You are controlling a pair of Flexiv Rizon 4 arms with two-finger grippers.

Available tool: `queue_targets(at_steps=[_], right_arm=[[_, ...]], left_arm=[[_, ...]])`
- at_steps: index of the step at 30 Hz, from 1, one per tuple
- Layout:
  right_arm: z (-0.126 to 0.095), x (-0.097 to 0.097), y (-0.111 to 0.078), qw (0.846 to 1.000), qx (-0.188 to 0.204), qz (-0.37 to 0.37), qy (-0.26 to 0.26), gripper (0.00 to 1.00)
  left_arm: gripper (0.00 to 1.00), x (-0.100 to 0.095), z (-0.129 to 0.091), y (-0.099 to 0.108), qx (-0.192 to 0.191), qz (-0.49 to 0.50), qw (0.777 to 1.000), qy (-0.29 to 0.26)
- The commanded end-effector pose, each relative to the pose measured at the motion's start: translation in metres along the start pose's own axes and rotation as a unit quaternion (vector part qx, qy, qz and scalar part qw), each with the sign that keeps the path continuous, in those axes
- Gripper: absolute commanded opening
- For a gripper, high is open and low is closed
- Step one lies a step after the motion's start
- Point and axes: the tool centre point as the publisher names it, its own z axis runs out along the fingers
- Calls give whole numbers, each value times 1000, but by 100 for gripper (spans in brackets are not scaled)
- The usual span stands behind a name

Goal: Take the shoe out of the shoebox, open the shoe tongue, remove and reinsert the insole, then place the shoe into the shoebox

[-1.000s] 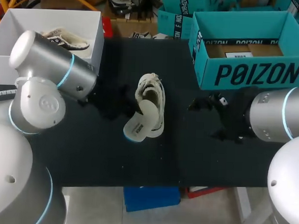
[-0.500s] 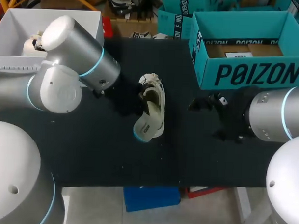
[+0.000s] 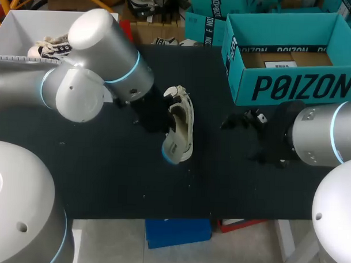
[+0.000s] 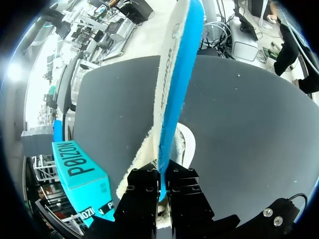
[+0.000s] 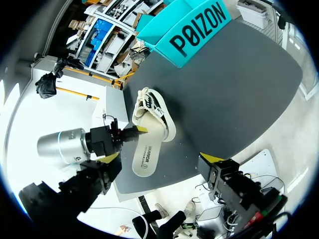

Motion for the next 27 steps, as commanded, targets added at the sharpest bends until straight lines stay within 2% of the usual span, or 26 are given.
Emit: queue_targets(at_steps=[1,17,27], right_arm=[[4,1,-5,1000,-15,3,0,100],[4,1,-5,1000,-15,3,0,100],[4,1,-5,1000,-15,3,0,100]], left_arm=[[0,-2,4,1,-9,-3,1000,-4],[0,2,25,28,-44,-25,998,-23],[0,-1,28,43,-72,-38,996,-26]])
